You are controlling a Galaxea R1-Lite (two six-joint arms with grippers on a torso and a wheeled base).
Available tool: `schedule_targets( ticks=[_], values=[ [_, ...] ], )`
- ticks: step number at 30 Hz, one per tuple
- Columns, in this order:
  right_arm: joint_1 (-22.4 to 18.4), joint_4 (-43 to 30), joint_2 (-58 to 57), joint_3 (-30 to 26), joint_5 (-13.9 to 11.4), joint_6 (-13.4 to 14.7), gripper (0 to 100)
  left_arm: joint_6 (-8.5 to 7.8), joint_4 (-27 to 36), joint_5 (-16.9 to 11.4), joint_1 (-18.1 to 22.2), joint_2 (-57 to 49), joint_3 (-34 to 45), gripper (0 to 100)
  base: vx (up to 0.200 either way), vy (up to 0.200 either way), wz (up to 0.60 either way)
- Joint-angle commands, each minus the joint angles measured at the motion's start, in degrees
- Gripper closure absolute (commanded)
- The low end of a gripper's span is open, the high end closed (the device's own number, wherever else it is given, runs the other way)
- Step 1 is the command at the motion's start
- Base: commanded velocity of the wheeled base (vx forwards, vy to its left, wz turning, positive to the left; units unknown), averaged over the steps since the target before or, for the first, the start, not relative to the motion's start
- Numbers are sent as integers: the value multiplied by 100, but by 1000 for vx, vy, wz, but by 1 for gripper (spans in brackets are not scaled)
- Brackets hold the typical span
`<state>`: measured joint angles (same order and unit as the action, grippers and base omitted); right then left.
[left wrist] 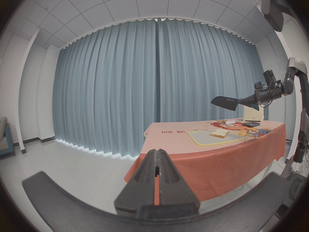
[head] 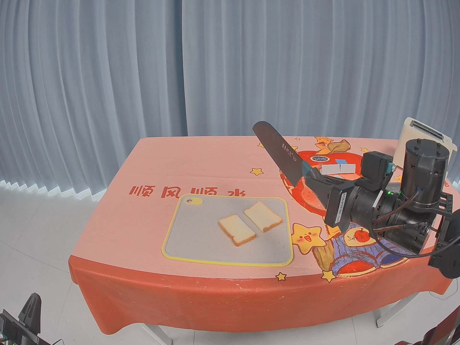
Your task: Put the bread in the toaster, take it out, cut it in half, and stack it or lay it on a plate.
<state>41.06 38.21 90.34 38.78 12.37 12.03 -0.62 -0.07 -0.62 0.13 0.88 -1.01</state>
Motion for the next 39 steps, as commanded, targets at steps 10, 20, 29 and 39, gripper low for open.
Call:
schedule_targets(
  ticks=[10, 20, 29, 39],
  values=[
    [-116, -6, -78, -37, -7, 18, 100, 1, -1, 1, 4, -44, 101, 100, 0, 0, 0],
    [-326, -32, -307, -81, -16, -17, 100, 1, -1, 1, 4, -44, 101, 100, 0, 0, 0],
    [-476, -6, -324, -485, -86, 1, 100, 1, -1, 1, 4, -44, 101, 100, 0, 0, 0],
    [-414, -6, -518, -573, -86, -25, 100, 1, -1, 1, 4, -44, 101, 100, 0, 0, 0]
  ],
)
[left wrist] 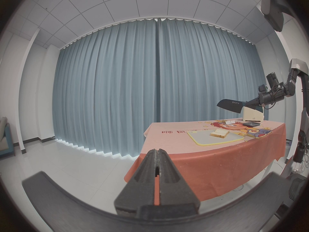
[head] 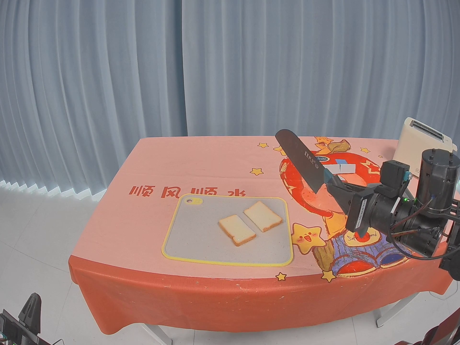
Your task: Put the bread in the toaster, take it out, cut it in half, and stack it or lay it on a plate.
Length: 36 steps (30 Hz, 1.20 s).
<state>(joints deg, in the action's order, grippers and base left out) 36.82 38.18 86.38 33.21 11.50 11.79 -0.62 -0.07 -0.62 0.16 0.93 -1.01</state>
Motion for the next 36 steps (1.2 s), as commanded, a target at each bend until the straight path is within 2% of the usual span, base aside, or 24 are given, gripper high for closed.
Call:
schedule_targets(
  ticks=[1, 36],
  values=[
    [10, -4, -148, -16, 2, -1, 100, 1, -1, 1, 2, -49, 101, 100, 0, 0, 0],
    [-25, -4, -271, -25, 28, 43, 100, 1, -1, 1, 2, -49, 101, 100, 0, 0, 0]
  ],
)
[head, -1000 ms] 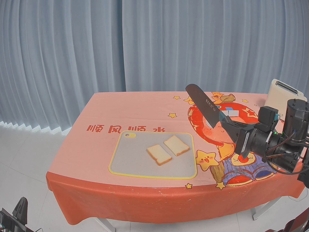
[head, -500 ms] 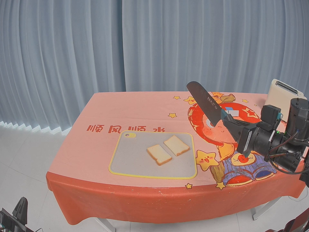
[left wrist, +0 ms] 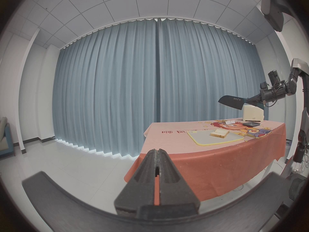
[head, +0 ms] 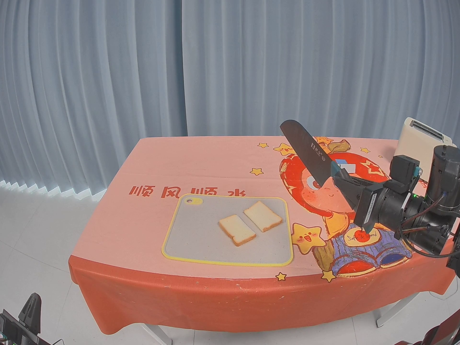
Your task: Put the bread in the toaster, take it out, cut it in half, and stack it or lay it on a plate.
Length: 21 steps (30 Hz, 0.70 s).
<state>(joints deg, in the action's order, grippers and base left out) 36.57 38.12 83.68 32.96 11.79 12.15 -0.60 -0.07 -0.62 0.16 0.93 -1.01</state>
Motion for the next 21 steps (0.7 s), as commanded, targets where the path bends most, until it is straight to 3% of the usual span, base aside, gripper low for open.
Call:
schedule_targets(
  ticks=[1, 21],
  values=[
    [-1, 2, 26, 0, -1, 6, 100, -2, -1, 1, 2, -49, 101, 100, 0, 0, 0],
    [-150, 2, 61, 35, 60, 33, 100, -2, -1, 1, 2, -49, 101, 100, 0, 0, 0]
  ],
)
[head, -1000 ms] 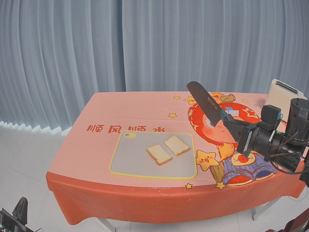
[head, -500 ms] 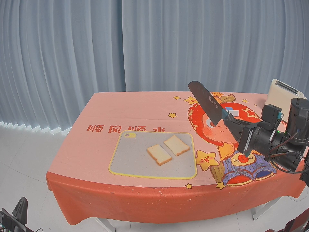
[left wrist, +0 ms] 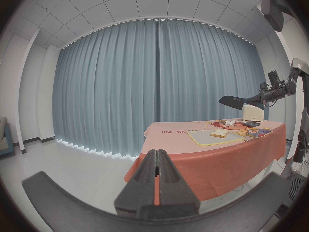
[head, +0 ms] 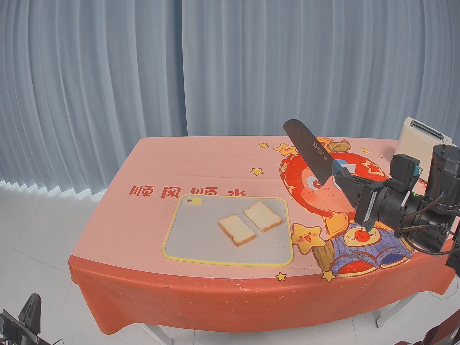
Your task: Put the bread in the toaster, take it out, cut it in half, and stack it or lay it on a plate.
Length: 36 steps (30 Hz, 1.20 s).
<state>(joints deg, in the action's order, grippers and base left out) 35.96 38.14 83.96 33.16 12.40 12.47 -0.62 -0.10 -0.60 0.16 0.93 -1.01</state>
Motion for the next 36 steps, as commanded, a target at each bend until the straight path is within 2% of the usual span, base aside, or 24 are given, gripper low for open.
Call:
schedule_targets(
  ticks=[1, 36],
  values=[
    [-98, 0, 33, 15, -1, 1, 100, 1, 1, -2, 2, -49, 101, 100, 0, 0, 0],
    [-142, 0, 15, -20, -9, -8, 100, 1, 1, -2, 2, -49, 101, 100, 0, 0, 0]
  ],
)
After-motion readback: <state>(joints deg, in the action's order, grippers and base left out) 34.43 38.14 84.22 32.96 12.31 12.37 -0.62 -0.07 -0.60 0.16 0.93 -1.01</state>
